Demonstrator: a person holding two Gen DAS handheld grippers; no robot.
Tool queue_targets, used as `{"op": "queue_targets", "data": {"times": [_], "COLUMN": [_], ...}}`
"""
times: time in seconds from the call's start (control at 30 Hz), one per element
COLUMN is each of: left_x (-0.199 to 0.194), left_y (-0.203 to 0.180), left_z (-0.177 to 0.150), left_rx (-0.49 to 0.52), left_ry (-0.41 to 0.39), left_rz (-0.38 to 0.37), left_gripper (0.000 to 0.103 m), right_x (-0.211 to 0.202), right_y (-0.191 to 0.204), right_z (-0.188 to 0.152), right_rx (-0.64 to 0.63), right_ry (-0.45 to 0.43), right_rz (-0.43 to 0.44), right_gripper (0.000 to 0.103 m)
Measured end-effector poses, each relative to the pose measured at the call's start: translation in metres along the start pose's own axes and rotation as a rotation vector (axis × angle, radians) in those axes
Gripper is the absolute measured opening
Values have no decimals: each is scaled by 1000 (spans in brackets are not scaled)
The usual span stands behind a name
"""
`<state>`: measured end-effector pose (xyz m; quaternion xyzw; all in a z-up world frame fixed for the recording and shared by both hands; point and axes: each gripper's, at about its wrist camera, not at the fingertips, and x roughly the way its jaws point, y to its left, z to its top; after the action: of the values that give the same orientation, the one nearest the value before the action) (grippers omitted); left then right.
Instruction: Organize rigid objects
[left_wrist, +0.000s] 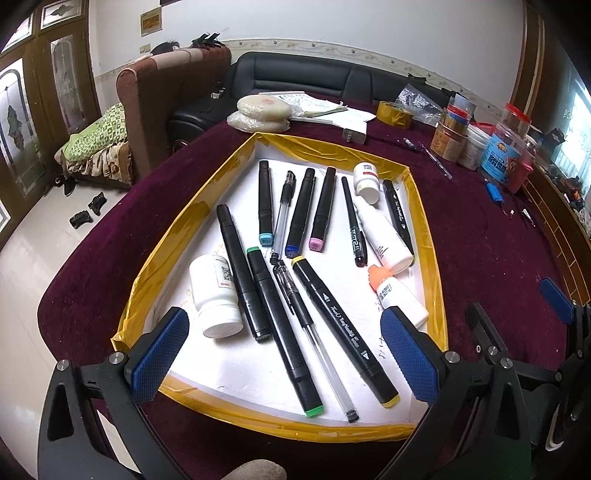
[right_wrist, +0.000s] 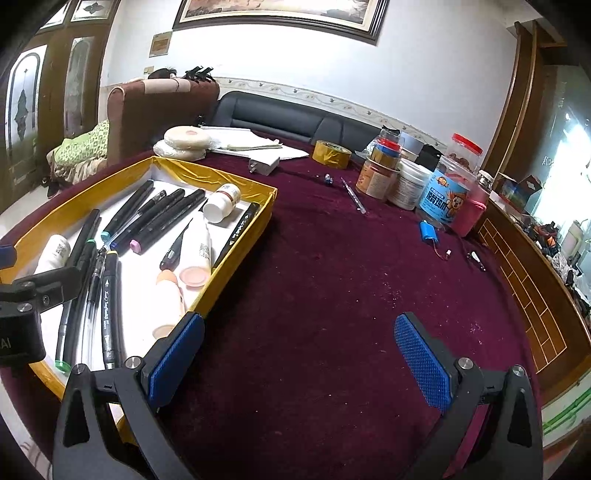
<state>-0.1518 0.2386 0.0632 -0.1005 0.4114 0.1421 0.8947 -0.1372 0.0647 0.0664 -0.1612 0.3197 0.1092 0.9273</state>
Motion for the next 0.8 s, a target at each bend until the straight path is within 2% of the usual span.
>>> {"op": "queue_targets", "data": {"times": [0.67, 0.8], "left_x": [8, 4], "left_y": [8, 6], "left_z": [0, -1], "left_rx": [-33, -18], "left_ry": [32, 7], "left_rz": [-9, 11], "left_gripper": [103, 103], "right_x": [-1, -2], "right_y": [8, 8], "right_z": [0, 0], "right_rx": [-14, -18], "right_ry": [-5, -9], "right_rz": [18, 23], "right_gripper": [102, 102]}}
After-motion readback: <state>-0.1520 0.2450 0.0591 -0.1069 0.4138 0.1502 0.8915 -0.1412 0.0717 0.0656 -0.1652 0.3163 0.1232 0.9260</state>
